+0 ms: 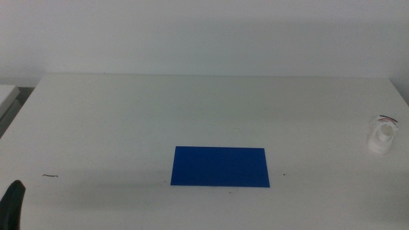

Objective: Use one arm to grab the shoe from the table and place it on the mat.

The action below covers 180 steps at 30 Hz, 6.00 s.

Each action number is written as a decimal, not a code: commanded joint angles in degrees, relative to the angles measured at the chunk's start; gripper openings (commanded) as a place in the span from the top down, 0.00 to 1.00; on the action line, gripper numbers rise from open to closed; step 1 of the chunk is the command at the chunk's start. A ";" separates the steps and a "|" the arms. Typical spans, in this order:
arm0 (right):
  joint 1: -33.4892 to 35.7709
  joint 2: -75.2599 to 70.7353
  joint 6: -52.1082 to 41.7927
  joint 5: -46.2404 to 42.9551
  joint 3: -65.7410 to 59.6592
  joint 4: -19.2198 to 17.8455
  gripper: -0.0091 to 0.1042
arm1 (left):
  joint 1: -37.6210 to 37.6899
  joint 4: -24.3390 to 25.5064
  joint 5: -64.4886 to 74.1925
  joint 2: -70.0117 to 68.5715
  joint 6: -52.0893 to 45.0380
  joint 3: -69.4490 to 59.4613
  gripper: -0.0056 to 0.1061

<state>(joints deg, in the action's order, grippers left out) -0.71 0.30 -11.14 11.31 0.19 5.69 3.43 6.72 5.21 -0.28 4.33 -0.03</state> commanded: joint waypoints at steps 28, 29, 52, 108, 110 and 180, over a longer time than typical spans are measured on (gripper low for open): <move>-0.39 73.29 30.69 50.44 67.90 -7.48 0.10 | -0.17 0.00 -0.34 0.28 0.11 0.03 0.11; -1.38 76.52 36.92 50.34 69.92 -9.97 0.10 | -0.17 0.00 -0.34 0.28 0.11 0.03 0.11; -4.45 119.85 51.36 40.84 87.60 -16.76 0.13 | -0.17 0.00 -0.34 0.28 0.11 0.03 0.11; 42.17 117.39 -23.10 38.47 89.48 -11.43 0.93 | -0.17 0.00 -0.34 0.28 0.11 0.03 0.11; 41.77 117.39 -22.96 38.44 89.48 -11.43 0.94 | -0.17 0.00 -0.34 0.28 0.11 0.03 0.11; 3.45 -0.30 9.19 3.74 -0.19 -3.43 0.16 | -0.17 0.00 -0.34 0.28 0.11 0.03 0.11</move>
